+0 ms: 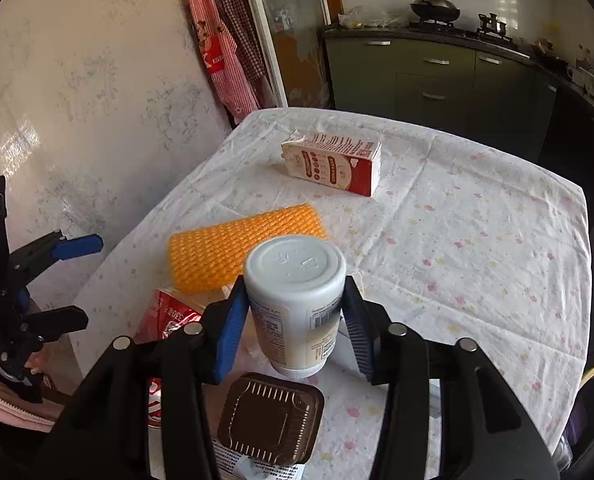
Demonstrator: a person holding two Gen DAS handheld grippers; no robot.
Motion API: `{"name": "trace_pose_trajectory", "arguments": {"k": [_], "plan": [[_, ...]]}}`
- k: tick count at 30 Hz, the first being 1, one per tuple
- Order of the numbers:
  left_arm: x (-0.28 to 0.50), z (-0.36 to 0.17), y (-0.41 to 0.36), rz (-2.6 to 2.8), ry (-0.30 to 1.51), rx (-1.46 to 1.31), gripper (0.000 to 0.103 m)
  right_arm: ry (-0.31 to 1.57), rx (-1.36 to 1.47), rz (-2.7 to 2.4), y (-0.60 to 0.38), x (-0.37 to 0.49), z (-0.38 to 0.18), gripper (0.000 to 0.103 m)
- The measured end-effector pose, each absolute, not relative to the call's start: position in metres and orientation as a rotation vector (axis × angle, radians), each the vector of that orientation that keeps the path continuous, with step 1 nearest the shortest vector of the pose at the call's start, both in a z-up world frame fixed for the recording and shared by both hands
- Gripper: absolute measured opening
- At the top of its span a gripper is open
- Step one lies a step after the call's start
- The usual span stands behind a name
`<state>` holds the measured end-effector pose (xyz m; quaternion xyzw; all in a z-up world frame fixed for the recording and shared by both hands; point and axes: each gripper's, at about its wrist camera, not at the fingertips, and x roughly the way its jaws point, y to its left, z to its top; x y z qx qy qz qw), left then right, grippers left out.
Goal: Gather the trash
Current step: 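Lift the white pill bottle with the right gripper and drop it into the yellow bin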
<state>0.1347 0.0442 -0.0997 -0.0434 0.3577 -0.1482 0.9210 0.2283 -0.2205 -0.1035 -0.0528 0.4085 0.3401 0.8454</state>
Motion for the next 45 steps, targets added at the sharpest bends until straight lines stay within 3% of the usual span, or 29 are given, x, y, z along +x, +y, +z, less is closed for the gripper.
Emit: {"name": "trace_pose_trajectory", "arguments": {"k": [14, 22, 30, 38, 40, 45], "plan": [[0.134, -0.096, 0.030, -0.306, 0.736, -0.068, 0.098, 0.739, 0.080, 0.700, -0.280, 0.206, -0.073, 0.045], [0.137, -0.096, 0.017, -0.319, 0.747, -0.050, 0.098, 0.624, 0.152, 0.347, -0.395, 0.185, -0.056, 0.045], [0.143, -0.098, -0.003, -0.318, 0.772, -0.024, 0.098, 0.682, 0.218, -0.063, -0.519, 0.173, -0.096, 0.045], [0.145, -0.100, -0.022, -0.317, 0.791, 0.013, 0.098, 0.776, 0.236, -0.226, -0.569, 0.174, -0.145, 0.046], [0.146, -0.101, -0.024, -0.317, 0.797, 0.015, 0.098, 0.791, 0.248, -0.236, -0.574, 0.175, -0.153, 0.057], [0.146, -0.102, -0.025, -0.307, 0.811, 0.011, 0.098, 0.770, 0.291, -0.221, -0.577, 0.165, -0.155, 0.059]]}}
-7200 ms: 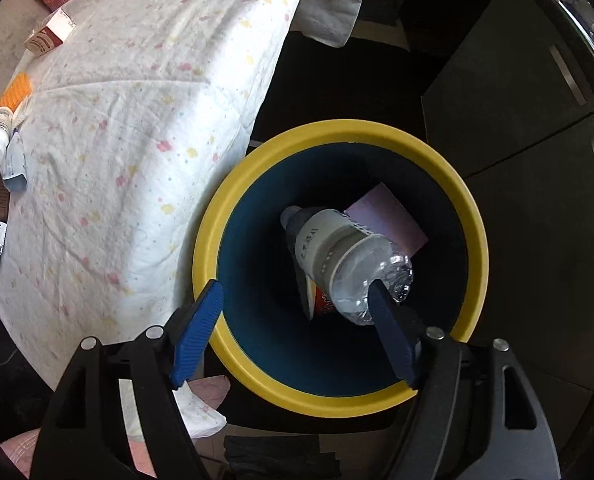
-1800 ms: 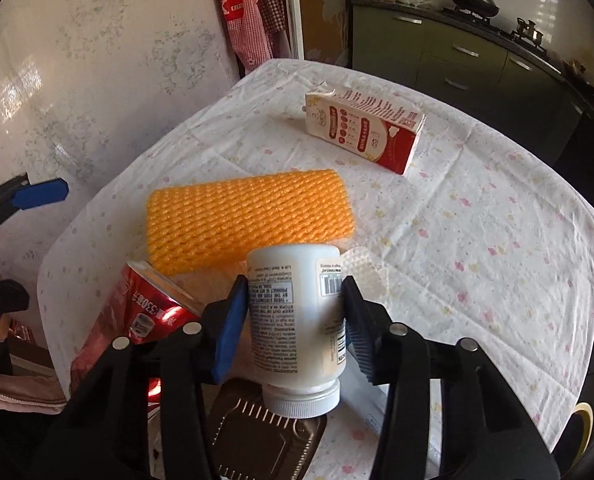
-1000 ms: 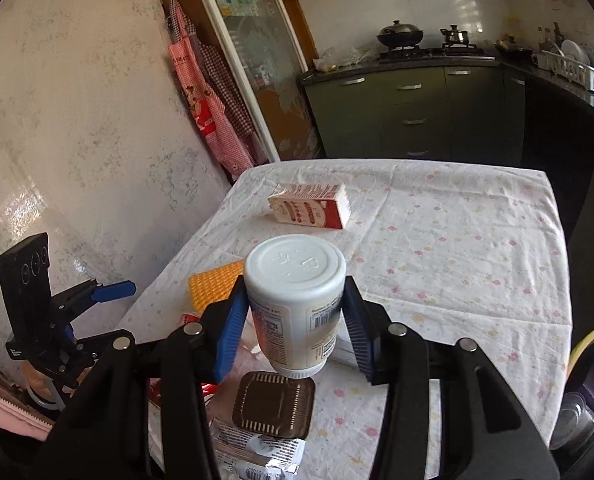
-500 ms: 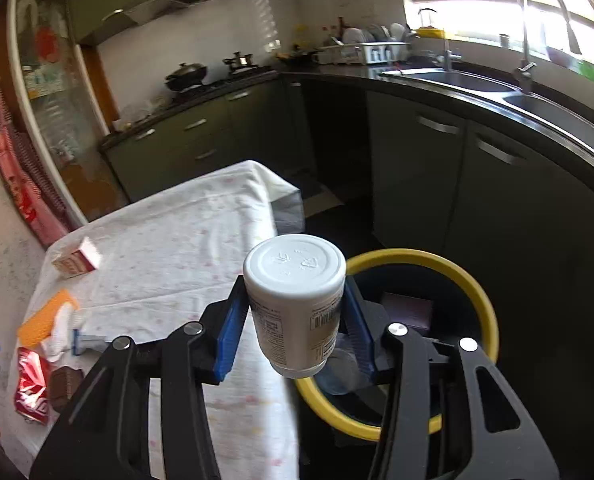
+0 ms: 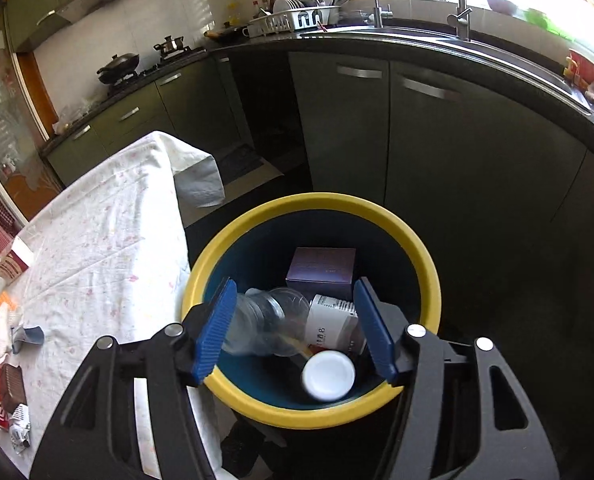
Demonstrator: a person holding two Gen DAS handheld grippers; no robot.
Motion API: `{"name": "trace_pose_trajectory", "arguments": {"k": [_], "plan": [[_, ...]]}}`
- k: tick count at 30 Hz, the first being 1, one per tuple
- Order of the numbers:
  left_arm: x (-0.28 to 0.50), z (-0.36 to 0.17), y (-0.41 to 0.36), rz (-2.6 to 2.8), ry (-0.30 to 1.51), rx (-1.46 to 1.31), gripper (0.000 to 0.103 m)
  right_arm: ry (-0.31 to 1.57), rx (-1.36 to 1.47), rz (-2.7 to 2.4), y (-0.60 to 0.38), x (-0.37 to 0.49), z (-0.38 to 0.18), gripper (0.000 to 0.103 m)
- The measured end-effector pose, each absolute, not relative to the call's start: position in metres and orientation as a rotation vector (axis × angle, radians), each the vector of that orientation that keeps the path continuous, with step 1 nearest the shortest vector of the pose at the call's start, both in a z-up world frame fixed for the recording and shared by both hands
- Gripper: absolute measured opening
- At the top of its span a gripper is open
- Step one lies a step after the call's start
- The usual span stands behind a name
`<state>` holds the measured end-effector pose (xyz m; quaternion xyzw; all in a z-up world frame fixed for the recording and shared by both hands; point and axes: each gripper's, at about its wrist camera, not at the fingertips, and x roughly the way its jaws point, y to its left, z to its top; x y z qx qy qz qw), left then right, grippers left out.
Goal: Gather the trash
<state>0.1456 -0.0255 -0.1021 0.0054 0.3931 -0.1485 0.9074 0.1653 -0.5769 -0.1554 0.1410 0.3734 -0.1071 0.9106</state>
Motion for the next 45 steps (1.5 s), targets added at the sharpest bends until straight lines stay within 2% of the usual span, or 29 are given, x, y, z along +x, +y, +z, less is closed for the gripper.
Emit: {"name": "trace_pose_trajectory", "arguments": {"k": [5, 20, 32, 34, 40, 45], "plan": [[0.147, -0.107, -0.023, -0.271, 0.847, -0.007, 0.098, 0.736, 0.325, -0.182, -0.568, 0.152, -0.148, 0.065], [0.164, -0.144, -0.028, -0.142, 1.045, -0.106, 0.098, 0.728, 0.338, -0.071, -0.536, 0.139, -0.140, 0.068], [0.183, -0.164, -0.018, -0.144, 1.123, -0.161, 0.098, 0.750, 0.363, -0.038, -0.531, 0.142, -0.147, 0.069], [0.184, -0.165, -0.022, -0.151, 1.124, -0.135, 0.095, 0.754, 0.366, -0.033, -0.530, 0.143, -0.148, 0.069], [0.185, -0.169, -0.026, -0.168, 1.142, -0.108, 0.079, 0.759, 0.364, -0.020, -0.526, 0.144, -0.148, 0.069], [0.183, -0.168, -0.022, -0.159, 1.134, -0.098, 0.078, 0.758, 0.362, -0.015, -0.523, 0.143, -0.147, 0.069]]}}
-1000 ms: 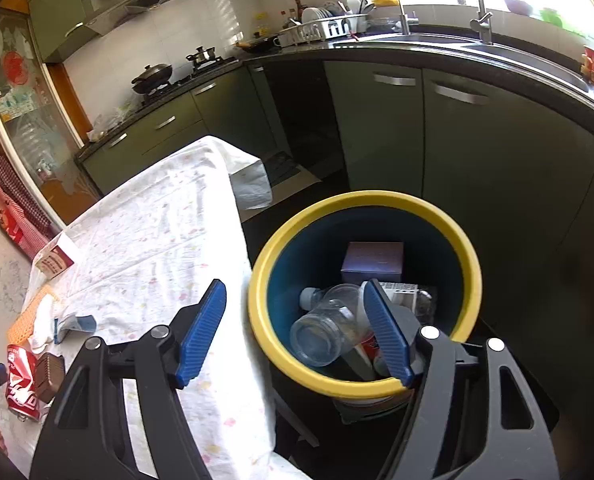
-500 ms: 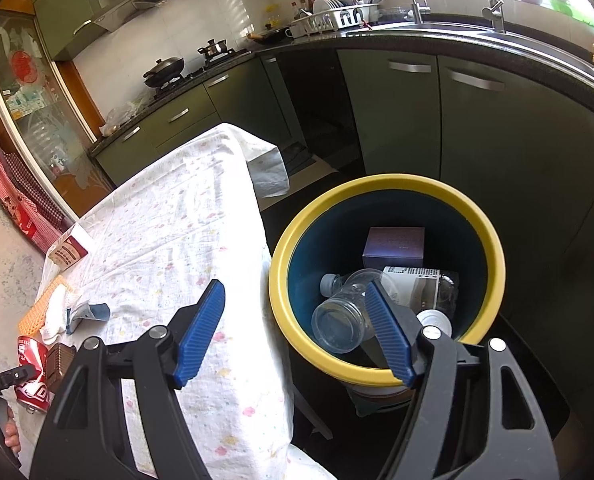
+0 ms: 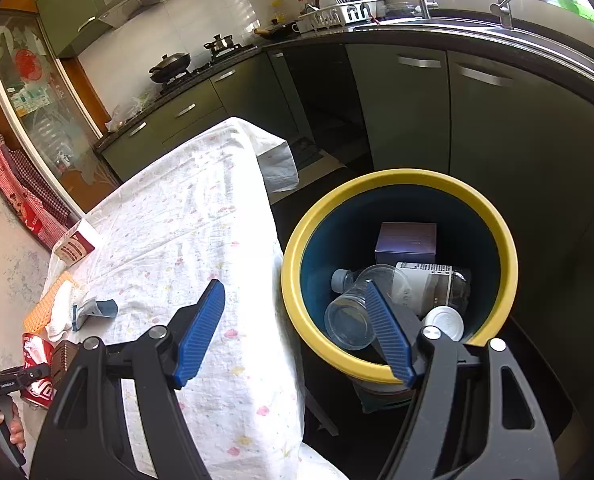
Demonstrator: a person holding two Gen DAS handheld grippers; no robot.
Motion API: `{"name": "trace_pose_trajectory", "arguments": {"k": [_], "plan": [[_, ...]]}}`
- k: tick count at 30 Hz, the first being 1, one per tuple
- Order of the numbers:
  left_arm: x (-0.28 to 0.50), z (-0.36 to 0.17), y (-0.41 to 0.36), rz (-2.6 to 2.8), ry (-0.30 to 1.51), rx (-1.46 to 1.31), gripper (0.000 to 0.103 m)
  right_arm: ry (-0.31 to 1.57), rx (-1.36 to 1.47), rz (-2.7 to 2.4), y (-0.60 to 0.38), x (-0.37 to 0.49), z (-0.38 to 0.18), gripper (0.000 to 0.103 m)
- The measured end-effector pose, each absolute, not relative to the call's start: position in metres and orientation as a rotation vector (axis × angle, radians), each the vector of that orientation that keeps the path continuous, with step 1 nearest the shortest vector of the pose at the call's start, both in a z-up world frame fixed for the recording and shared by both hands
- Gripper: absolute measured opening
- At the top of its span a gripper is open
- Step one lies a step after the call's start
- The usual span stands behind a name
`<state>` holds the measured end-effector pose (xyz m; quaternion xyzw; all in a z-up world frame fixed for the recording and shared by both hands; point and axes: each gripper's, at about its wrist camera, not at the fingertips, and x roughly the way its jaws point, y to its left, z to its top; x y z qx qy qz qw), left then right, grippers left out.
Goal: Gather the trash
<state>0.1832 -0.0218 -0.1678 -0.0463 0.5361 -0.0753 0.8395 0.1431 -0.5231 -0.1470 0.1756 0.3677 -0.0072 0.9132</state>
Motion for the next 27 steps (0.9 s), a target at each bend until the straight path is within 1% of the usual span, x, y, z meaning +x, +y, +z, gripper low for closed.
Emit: {"name": "trace_pose_trajectory", "arguments": {"k": [9, 17, 20, 21, 27], "plan": [[0.163, -0.156, -0.013, -0.172, 1.110, -0.051, 0.077, 0.758, 0.364, -0.016, -0.522, 0.143, -0.146, 0.069], [0.141, -0.126, -0.023, -0.244, 1.035, -0.027, 0.077, 0.753, 0.361, -0.011, -0.519, 0.141, -0.145, 0.069], [0.141, -0.110, -0.038, -0.294, 0.989, -0.006, 0.076, 0.751, 0.359, -0.020, -0.521, 0.138, -0.145, 0.069], [0.142, -0.105, -0.045, -0.317, 0.974, 0.006, 0.073, 0.749, 0.359, -0.026, -0.523, 0.137, -0.145, 0.069], [0.163, -0.079, -0.112, -0.502, 0.907, 0.092, 0.073, 0.730, 0.383, -0.095, -0.547, 0.122, -0.145, 0.069]]}}
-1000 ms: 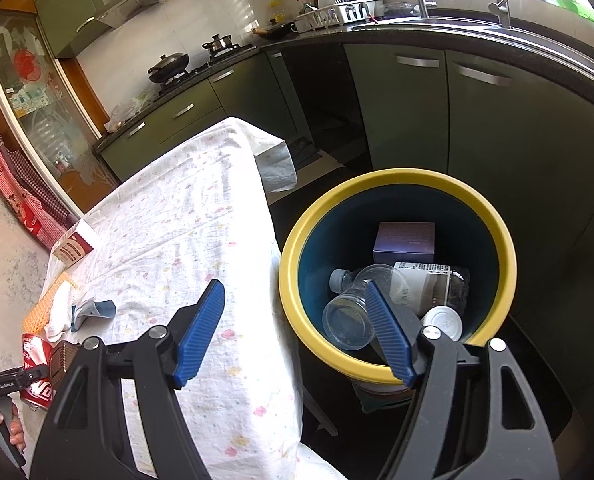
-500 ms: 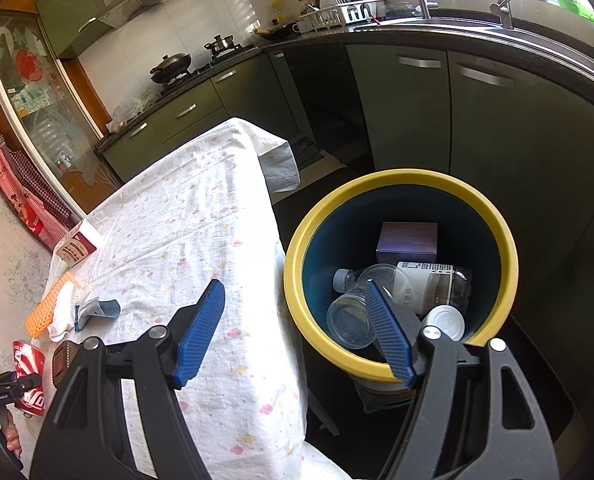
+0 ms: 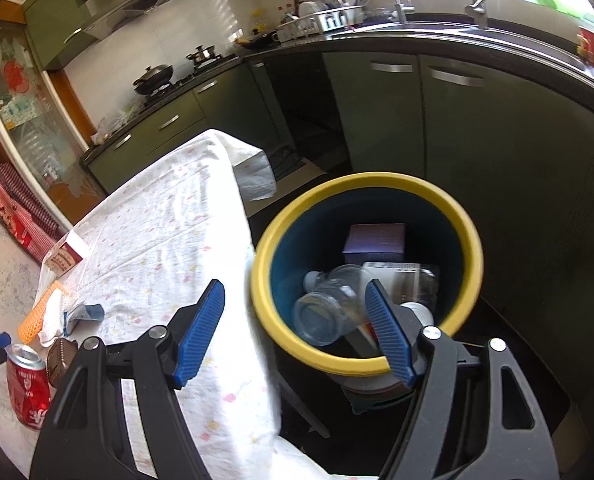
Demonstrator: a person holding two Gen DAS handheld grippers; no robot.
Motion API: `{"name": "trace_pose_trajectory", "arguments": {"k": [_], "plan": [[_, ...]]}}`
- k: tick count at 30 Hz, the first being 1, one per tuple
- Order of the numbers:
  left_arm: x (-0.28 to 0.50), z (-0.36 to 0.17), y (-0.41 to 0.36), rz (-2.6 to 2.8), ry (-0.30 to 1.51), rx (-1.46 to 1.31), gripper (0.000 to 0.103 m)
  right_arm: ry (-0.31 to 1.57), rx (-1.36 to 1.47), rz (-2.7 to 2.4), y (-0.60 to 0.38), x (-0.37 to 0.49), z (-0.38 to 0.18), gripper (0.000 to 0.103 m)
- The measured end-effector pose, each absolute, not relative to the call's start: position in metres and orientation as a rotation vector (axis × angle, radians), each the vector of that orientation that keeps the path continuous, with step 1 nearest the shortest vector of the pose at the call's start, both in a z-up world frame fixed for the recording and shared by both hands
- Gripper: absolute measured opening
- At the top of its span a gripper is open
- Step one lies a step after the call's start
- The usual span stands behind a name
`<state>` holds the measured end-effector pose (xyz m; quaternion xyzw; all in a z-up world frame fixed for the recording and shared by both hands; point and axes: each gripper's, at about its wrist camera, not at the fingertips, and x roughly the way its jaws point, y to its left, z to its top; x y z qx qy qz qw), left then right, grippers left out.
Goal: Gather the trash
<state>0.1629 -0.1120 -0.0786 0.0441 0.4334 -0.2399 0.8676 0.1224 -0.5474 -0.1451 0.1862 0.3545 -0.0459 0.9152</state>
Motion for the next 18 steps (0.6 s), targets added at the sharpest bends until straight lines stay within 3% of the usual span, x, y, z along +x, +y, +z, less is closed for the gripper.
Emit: {"name": "trace_pose_trajectory", "arguments": {"k": [6, 14, 18], "plan": [[0.188, -0.065, -0.157, -0.604, 0.894, 0.155, 0.070, 0.717, 0.421, -0.145, -0.576, 0.108, -0.145, 0.069], [0.179, -0.065, -0.096, -0.408, 0.971, 0.243, 0.091, 0.736, 0.443, -0.091, -0.579, 0.120, -0.157, 0.069], [0.176, -0.088, -0.079, -0.366, 1.078, 0.366, 0.092, 0.755, 0.436, -0.058, -0.568, 0.127, -0.162, 0.069]]}}
